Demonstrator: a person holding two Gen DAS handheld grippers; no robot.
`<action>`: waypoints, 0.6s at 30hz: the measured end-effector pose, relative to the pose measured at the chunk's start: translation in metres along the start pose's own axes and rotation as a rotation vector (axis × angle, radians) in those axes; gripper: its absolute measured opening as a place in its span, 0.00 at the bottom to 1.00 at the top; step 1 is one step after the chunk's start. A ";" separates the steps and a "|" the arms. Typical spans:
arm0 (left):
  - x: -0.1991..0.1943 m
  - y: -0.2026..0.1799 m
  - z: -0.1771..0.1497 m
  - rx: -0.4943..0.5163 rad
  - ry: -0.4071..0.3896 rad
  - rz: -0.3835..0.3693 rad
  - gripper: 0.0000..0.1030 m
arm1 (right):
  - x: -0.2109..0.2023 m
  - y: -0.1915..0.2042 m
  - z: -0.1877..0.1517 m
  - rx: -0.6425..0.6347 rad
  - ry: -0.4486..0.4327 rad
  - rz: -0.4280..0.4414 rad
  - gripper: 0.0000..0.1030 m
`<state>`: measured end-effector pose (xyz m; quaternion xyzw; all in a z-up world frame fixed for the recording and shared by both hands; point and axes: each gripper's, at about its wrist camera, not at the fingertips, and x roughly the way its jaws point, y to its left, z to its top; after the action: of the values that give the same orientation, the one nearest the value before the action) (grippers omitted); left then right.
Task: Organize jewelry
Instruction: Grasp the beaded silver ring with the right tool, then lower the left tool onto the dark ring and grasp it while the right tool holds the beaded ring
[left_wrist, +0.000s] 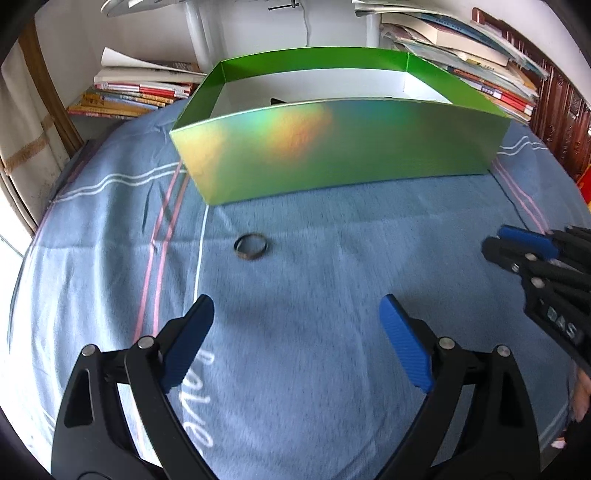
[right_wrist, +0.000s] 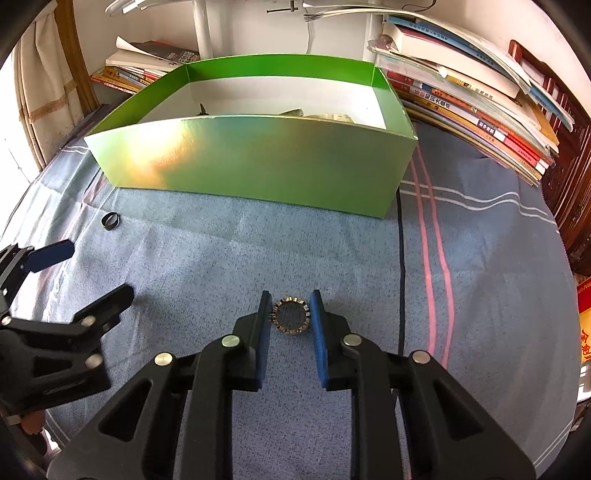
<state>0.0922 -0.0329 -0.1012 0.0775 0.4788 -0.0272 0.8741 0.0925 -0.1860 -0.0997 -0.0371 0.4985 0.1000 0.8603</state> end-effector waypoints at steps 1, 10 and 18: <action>0.001 -0.001 0.002 -0.001 -0.009 0.004 0.88 | 0.000 0.000 0.000 -0.001 0.001 -0.001 0.21; 0.000 -0.005 0.007 0.005 -0.030 -0.076 0.40 | 0.001 0.000 0.001 -0.003 -0.001 0.000 0.21; -0.005 -0.003 0.002 0.007 -0.020 -0.078 0.27 | 0.001 0.000 0.001 -0.003 -0.001 0.001 0.21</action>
<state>0.0905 -0.0358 -0.0965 0.0615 0.4727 -0.0639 0.8768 0.0934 -0.1860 -0.1000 -0.0379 0.4978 0.1013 0.8605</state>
